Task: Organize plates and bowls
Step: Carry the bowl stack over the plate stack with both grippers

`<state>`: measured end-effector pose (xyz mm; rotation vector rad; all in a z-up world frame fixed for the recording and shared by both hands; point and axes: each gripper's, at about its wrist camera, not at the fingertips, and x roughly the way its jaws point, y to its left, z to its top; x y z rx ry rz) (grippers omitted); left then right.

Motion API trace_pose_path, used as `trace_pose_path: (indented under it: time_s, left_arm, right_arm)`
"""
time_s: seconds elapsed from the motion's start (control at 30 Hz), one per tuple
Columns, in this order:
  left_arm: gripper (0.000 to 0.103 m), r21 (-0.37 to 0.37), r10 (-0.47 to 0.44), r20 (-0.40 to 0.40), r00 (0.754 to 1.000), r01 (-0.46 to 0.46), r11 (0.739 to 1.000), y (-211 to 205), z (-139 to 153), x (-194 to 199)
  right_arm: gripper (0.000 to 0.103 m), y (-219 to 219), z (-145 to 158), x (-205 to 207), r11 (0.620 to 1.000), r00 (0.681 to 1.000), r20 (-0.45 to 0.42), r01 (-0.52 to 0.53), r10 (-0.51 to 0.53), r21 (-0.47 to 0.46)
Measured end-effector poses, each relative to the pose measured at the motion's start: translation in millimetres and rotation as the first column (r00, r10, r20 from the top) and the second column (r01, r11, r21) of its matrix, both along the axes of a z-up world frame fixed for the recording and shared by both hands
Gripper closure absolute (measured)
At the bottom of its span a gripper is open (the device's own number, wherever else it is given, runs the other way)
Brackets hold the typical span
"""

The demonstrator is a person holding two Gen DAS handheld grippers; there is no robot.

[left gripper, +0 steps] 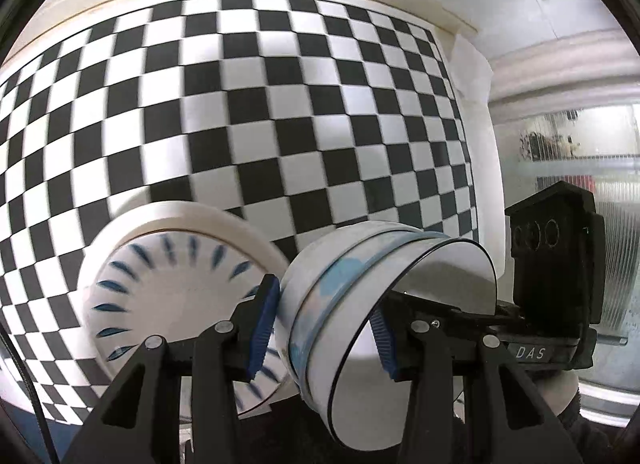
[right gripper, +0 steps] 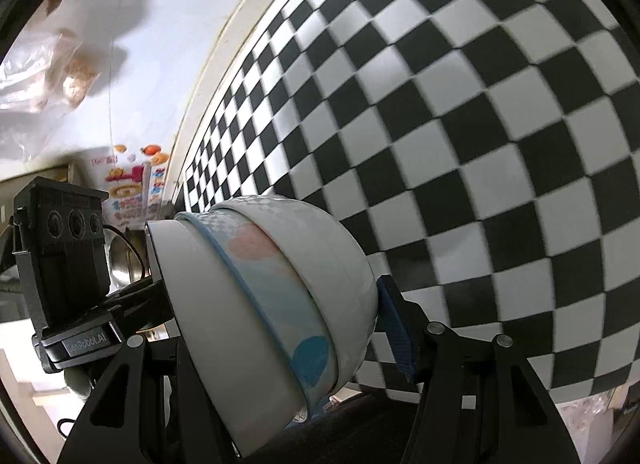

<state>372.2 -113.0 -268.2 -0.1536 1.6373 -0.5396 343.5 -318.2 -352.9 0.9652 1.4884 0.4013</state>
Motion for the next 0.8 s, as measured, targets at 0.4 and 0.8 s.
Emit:
trace_pose_path:
  time_s: [0.4, 0.8]
  left_arm:
    - [0.063, 0.030, 0.155, 0.002, 0.988, -0.155, 0.987, 75, -4, 0]
    - [0.063, 0.038, 0.229, -0.028, 0.973, -0.228, 0.973, 116, -22, -2]
  right_arm:
    - [0.043, 75, 2, 29, 0.982, 0.982, 0.020, -0.187, 0.187, 0.007]
    - [0.043, 117, -11, 40, 0.961, 0.961, 0.006, -0.275, 0.276, -0.009]
